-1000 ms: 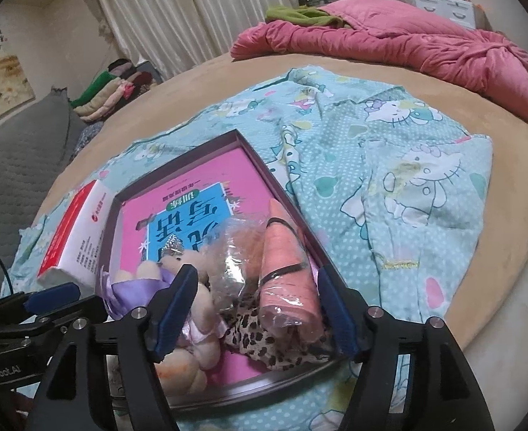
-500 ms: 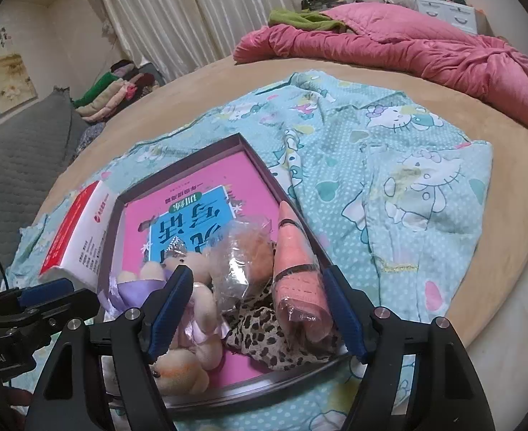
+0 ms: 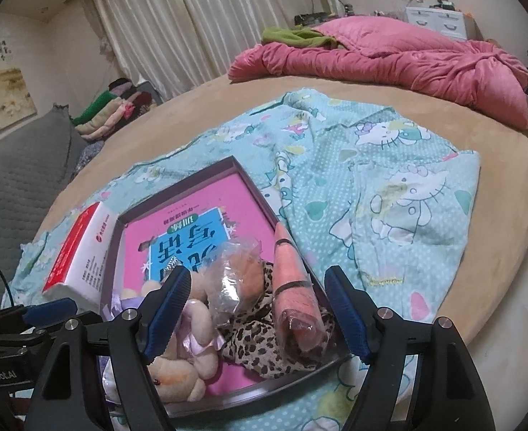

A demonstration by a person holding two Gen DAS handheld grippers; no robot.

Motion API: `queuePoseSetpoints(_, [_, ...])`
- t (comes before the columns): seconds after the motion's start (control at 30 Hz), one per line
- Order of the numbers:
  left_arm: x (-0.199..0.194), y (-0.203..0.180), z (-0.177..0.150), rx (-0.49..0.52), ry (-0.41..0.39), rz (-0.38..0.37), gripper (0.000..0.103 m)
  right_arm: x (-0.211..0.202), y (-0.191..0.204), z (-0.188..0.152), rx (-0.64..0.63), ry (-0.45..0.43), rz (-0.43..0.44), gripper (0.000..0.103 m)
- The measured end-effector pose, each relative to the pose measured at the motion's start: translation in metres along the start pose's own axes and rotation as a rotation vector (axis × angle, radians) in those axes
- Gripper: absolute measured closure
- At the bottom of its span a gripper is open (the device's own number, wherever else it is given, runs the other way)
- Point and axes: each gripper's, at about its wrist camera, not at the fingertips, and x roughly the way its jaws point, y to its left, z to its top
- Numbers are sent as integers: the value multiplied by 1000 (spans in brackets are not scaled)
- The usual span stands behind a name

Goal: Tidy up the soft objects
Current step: 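Lower the pink towel into the tray and open the right tool, then move both open tools back toward the remaining items on the sheet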

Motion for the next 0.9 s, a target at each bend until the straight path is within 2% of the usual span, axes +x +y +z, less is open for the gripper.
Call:
queuePoseSetpoints(0.33, [-6,0,-2,10,-6,15,24,-7,2,2,-6,-38,-4,25])
queuePoseSetpoints(0.57, [-16,0,-5,23,-20,41,24,-18,16,2,-68,-82,-19,21])
queuePoseSetpoints(0.9, [-29,4,-14,29,-32,63,23,-30,24,1,-72,-91,-14,21])
